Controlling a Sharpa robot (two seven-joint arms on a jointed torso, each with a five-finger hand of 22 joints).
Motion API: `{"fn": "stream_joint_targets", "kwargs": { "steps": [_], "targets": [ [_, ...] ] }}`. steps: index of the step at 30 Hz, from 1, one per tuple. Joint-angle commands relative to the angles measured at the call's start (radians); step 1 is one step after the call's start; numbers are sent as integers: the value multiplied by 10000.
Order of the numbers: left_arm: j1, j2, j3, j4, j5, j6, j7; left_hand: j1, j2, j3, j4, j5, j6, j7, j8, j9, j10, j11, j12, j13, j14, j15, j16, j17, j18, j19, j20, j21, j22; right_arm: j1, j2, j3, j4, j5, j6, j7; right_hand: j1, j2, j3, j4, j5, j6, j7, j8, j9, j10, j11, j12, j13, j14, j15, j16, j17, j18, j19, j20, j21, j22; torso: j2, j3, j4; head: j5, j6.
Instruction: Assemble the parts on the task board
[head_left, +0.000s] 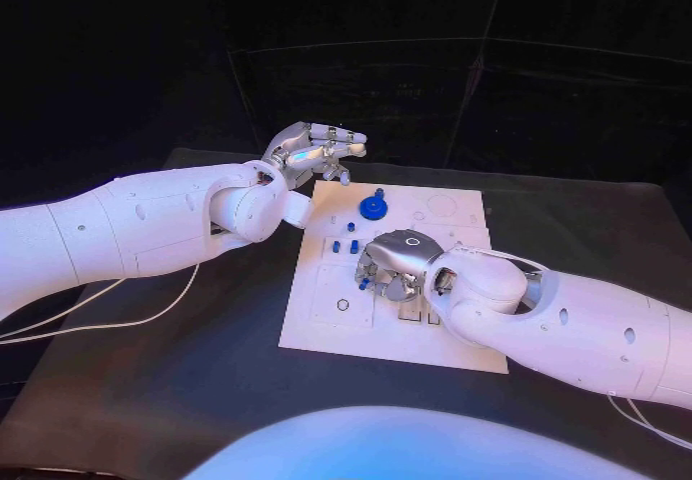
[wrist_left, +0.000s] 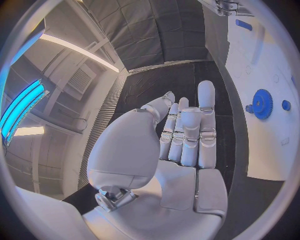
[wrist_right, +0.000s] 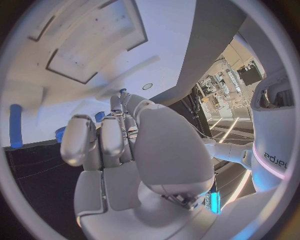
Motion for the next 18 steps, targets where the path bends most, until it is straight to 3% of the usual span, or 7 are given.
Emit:
{"fn": "stream_joint_targets", "kwargs": {
  "steps": [1,12,18],
  "targets": [
    [17,4,9,6,36,154,16,-81,-28,7,-16,-38,26,10,68,-15,-5,1,57,13,-80,-6,-35,-10,135,-63,-19,-61,-9,1,28,-1,-2,-407,343,-302,-106,-29,-19,-37,-13,18,27,17,0,41,24,-63,-17,353,-56,5,-18,-106,17,-46,12,-6,3,2,3,9,-23],
    [17,-9,9,6,36,175,-7,-81,-28,7,-16,-38,26,10,68,-15,-5,1,57,13,-80,-6,-35,-10,135,-63,-19,-61,-9,-34,73,-1,52,-483,575,-284,-229,-69,-45,-41,-25,-32,36,-34,-18,5,36,-127,-39,345,-47,-7,-55,-101,-1,-40,-3,-32,2,-1,6,24,-49],
    [18,-20,9,9,36,192,-30,-94,-30,-3,-9,-37,18,14,68,-18,-21,5,69,13,-93,-2,-46,-36,134,-64,-17,-74,-19,-39,64,-1,32,-406,380,-209,-606,-266,-77,29,10,-561,249,-395,-154,-551,254,-540,-233,330,123,17,-88,-78,-112,77,-114,-210,-3,-3,2,39,-59]
  ]
}}
